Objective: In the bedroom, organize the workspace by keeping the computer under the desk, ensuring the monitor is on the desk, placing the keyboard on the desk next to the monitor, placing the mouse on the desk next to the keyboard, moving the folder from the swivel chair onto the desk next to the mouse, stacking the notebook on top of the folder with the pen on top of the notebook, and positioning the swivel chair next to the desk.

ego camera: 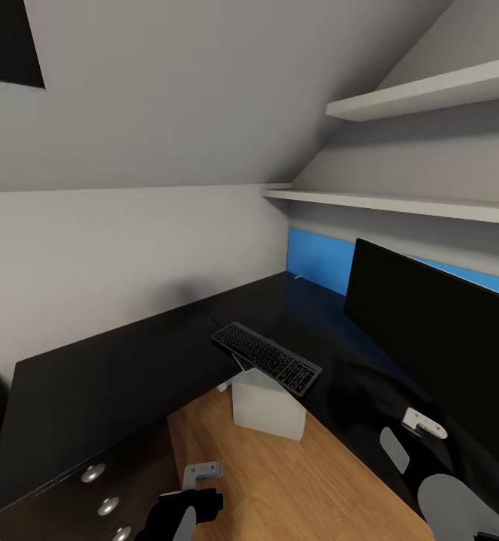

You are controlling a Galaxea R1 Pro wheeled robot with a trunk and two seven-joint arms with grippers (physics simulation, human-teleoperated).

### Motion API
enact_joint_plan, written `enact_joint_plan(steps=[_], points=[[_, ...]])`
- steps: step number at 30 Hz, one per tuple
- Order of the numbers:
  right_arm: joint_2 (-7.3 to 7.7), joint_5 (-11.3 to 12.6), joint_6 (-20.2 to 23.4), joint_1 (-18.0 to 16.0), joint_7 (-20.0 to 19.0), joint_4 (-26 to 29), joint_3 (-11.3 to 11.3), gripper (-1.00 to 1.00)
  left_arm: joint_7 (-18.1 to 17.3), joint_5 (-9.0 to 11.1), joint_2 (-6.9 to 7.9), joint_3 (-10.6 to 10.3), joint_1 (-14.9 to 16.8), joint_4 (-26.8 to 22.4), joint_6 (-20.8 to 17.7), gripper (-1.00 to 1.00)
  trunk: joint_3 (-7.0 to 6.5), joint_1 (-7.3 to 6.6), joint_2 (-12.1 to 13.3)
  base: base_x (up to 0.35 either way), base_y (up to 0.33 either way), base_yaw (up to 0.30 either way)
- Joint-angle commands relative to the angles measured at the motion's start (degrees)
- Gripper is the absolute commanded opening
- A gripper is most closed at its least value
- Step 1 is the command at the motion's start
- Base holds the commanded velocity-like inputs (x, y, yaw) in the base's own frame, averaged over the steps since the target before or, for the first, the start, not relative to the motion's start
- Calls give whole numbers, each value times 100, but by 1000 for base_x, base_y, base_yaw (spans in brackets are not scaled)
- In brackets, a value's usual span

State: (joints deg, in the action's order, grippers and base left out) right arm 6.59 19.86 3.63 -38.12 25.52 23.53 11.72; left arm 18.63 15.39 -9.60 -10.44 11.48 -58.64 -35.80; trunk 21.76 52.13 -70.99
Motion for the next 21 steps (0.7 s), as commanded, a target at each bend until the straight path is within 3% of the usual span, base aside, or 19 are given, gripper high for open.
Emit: enact_joint_plan(steps=[1, 21], points=[[0, 27, -10, -2, 25, 13, 4, 100, 53, 60, 2, -11, 3, -7, -15, 100, 7, 0, -4, 0, 0, 0], [0, 27, -82, -2, 32, 12, 181, 100, 49, 63, 2, -11, 4, -7, -15, 100, 7, 0, -4, 12, 0, 0]])
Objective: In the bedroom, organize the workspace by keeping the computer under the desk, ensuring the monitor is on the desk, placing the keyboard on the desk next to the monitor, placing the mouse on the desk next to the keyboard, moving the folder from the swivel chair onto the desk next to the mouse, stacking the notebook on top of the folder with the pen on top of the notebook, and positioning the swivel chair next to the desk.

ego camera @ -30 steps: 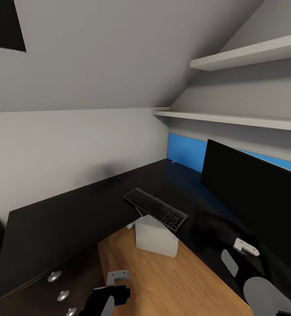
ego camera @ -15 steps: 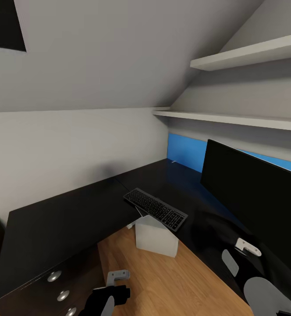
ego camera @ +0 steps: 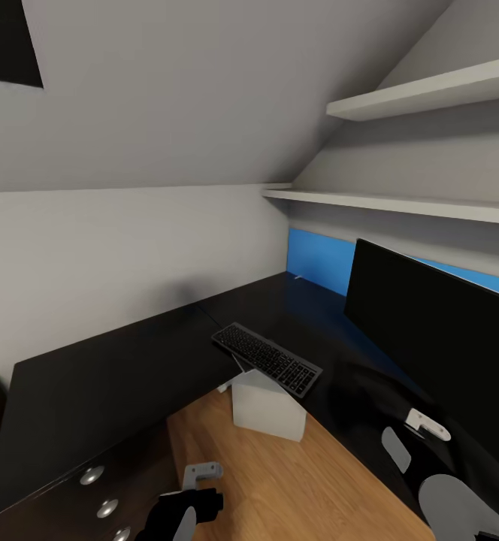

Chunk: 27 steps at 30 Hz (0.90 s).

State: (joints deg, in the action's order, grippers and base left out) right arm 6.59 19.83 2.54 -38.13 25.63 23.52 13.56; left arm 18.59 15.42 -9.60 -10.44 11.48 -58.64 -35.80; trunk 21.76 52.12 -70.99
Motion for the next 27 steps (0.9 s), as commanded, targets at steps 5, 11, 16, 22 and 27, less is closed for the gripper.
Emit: enact_joint_plan(steps=[5, 11, 16, 22, 27], points=[[0, 30, 27, -2, 21, 12, -2, 100, 56, 66, 2, -11, 3, 0, -15, 100, 7, 1, -4, 71, 0, 0], [2, 30, 27, -2, 21, 16, -2, 100, 48, 59, 2, -11, 3, 71, -15, 100, 7, 1, -4, 9, 0, 0], [7, 30, 27, -1, 21, 16, -2, 100, 41, 59, 2, -11, 3, 85, -15, 100, 7, 1, -4, 56, 0, 0], [14, 30, 27, -2, 21, 13, 2, 100, 40, 58, 2, -11, 3, 88, -15, 100, 7, 1, -4, 13, 0, 0], [17, 30, 27, -1, 21, 12, 6, 100, 38, 58, 2, -11, 3, 88, -15, 100, 7, 1, -4, 1, 0, 0]])
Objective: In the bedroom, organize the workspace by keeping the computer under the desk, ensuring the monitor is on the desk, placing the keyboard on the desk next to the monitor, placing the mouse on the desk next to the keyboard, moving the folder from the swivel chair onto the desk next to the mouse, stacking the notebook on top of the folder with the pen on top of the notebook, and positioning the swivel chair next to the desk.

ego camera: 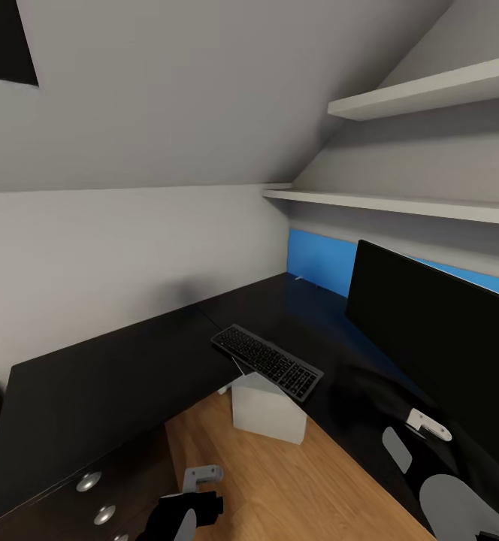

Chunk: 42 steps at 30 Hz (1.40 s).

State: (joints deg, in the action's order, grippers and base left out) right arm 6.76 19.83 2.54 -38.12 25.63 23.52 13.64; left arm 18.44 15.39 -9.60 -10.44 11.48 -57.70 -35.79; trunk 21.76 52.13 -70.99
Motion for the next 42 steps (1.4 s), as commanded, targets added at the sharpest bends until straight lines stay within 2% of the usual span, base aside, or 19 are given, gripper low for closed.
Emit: enact_joint_plan(steps=[1, 15, 42], points=[[0, 30, 27, -2, 21, 13, -2, 100, 51, 64, 2, -11, 3, -6, -15, 100, 7, 0, -4, 0, 0, 0], [73, 37, 33, -1, 28, 6, -2, 100, 46, 60, 2, -11, 3, -5, -15, 100, 7, 0, -4, 0, 0, 0], [75, 45, 44, -2, 179, -5, -2, 100, 46, 62, 2, -11, 5, -5, -14, 100, 7, 0, -4, 19, 0, 0]])
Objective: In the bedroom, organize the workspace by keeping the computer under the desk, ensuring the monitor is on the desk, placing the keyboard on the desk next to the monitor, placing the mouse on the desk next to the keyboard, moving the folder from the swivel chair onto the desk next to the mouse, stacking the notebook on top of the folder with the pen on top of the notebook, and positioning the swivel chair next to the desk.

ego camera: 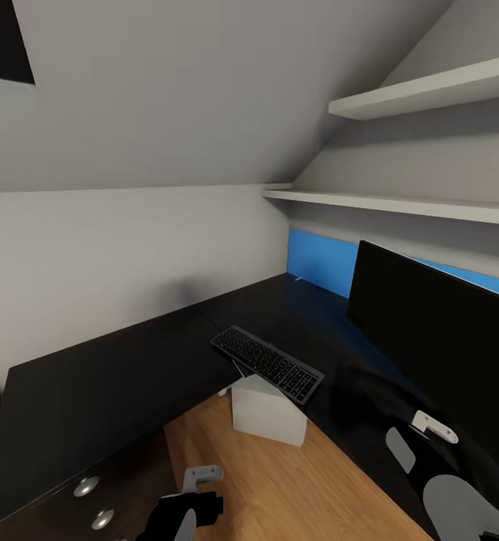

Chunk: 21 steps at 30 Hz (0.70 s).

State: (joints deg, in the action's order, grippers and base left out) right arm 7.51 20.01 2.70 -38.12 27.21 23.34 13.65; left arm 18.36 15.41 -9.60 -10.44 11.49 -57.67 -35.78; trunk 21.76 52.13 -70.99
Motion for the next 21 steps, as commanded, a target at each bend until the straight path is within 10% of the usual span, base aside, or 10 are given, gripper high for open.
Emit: enact_joint_plan(steps=[1, 21], points=[[1, 28, 29, -2, 21, 13, -3, 100, 53, 60, 2, -11, 3, -7, -16, 100, 7, 0, -4, 12, 0, 0], [5, 29, 43, -1, 19, -6, -3, 100, 53, 58, 2, -11, 2, -7, -8, 100, 7, 0, -4, 1, 0, 0]])
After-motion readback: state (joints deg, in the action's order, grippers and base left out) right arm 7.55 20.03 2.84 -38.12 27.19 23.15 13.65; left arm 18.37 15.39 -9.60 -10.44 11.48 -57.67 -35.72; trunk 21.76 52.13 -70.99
